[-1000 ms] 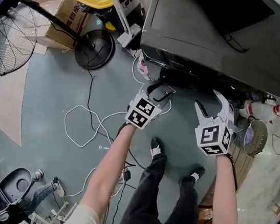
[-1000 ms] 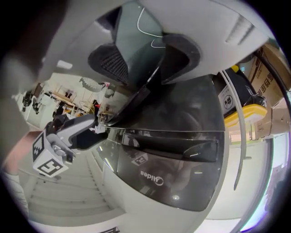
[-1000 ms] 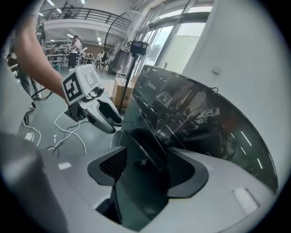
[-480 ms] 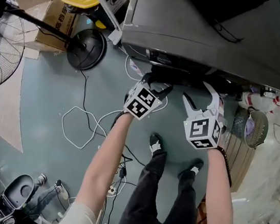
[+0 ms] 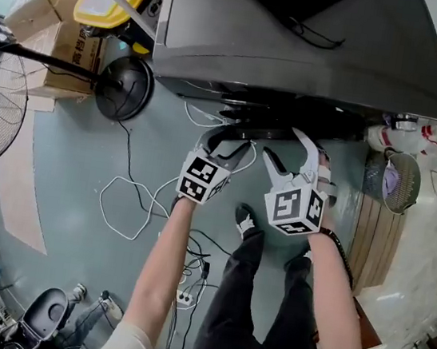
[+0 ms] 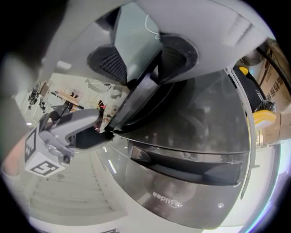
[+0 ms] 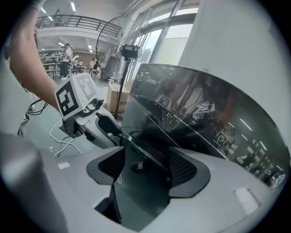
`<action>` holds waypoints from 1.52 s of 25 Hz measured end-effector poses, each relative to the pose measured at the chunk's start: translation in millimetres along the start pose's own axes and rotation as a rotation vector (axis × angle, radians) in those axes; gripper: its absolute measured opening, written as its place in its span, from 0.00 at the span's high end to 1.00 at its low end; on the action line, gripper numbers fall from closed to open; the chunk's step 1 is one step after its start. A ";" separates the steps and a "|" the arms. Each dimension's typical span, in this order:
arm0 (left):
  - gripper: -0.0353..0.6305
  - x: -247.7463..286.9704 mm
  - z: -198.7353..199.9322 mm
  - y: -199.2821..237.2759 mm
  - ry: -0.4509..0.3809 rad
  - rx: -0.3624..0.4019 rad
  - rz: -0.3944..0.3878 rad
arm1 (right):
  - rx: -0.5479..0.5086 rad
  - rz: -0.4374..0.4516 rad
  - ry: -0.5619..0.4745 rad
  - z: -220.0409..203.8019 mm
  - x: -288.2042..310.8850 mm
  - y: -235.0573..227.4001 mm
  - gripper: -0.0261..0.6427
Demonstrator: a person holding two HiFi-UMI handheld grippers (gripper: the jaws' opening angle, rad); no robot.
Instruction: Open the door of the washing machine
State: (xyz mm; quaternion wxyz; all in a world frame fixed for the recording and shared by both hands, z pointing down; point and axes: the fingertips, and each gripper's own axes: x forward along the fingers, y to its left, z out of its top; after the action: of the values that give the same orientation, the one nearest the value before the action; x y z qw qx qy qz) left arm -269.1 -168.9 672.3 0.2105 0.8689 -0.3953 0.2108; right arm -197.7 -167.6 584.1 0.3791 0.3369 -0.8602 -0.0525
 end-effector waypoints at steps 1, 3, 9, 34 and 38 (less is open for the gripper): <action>0.55 -4.0 -3.5 -6.0 -0.006 -0.015 -0.009 | -0.018 0.013 0.008 -2.3 -4.8 3.6 0.56; 0.55 -10.0 -10.7 -16.6 -0.016 -0.040 -0.016 | -0.051 0.041 0.018 -7.1 -13.1 9.9 0.56; 0.56 -23.6 -35.9 -45.4 0.016 -0.016 0.011 | -0.109 0.107 0.023 -20.6 -34.7 30.7 0.56; 0.47 -39.2 -81.9 -229.5 0.168 0.142 -0.301 | 0.380 -0.123 0.083 -70.8 -153.3 -15.3 0.56; 0.46 -36.7 -86.8 -254.2 0.162 0.109 -0.276 | 0.594 -0.197 0.040 -98.4 -163.1 -19.9 0.56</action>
State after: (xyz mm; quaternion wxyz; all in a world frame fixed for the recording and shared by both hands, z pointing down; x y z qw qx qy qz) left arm -111.2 51.5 673.5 0.2212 0.9053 -0.2418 0.2703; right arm -40.0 -65.6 546.2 0.2738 0.5157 -0.7935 0.1714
